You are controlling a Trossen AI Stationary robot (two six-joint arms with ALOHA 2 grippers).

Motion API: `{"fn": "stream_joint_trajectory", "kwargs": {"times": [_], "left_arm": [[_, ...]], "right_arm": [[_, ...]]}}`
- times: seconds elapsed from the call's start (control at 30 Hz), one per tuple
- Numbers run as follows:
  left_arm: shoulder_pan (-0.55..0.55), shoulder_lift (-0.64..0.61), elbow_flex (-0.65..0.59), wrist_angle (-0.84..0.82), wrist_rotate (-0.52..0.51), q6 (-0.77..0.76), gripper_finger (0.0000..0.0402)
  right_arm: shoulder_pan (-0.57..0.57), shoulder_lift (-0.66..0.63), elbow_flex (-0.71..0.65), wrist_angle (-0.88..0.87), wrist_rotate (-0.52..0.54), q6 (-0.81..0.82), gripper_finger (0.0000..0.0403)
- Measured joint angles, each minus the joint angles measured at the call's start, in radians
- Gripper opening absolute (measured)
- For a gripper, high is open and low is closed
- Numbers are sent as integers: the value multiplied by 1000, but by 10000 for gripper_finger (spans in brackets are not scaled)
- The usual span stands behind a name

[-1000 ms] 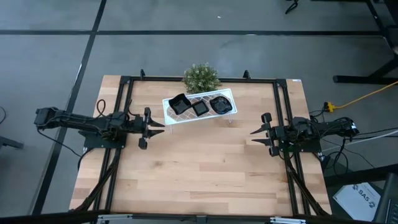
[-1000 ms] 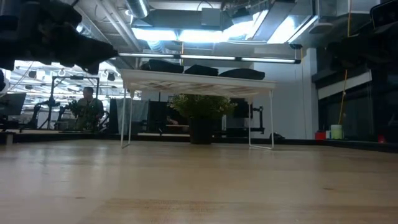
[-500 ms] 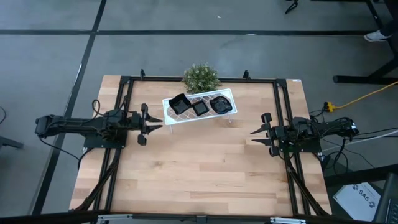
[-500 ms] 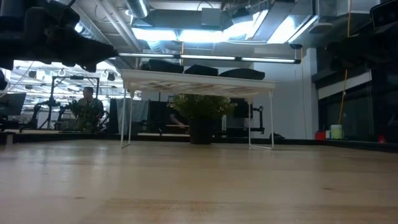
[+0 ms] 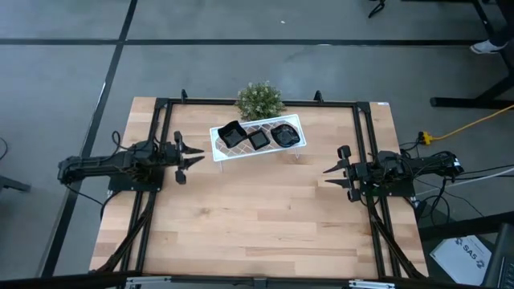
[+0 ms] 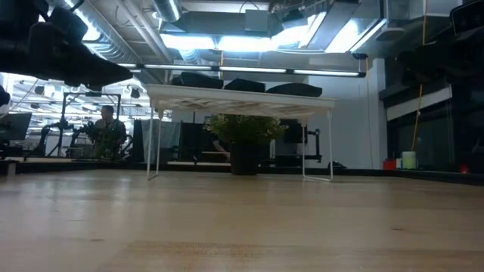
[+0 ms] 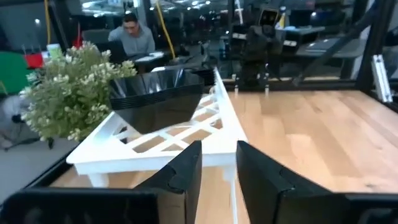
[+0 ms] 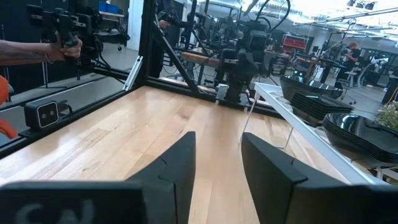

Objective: Pick & Place Mini shaped plates
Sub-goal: Return to Home Position

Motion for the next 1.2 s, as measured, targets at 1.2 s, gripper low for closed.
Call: {"fn": "stream_joint_trajectory", "kwargs": {"times": [1.2], "left_arm": [[2, -12, 1, 1, -60, 5, 93]], "right_arm": [[0, 0, 0, 0, 0, 0, 129]]}}
